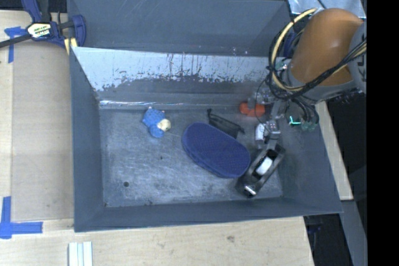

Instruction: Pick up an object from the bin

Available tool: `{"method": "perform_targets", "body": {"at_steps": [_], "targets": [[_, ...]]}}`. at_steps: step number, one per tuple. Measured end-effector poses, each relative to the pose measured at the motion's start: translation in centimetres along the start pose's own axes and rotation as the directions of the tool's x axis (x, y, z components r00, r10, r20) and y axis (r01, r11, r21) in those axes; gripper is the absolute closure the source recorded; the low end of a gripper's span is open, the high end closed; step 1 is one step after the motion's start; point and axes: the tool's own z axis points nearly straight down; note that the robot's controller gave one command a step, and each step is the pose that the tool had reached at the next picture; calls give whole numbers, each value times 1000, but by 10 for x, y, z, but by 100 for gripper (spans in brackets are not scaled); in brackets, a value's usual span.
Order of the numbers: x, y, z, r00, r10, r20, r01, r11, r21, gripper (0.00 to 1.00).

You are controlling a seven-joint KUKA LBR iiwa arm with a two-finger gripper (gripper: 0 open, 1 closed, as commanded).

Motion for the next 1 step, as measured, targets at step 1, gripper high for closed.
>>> {"method": "perform_targets", "body": {"at_steps": [1], "targets": [[-24,102,78,995,-99,3,99,995,-1,0]]}}
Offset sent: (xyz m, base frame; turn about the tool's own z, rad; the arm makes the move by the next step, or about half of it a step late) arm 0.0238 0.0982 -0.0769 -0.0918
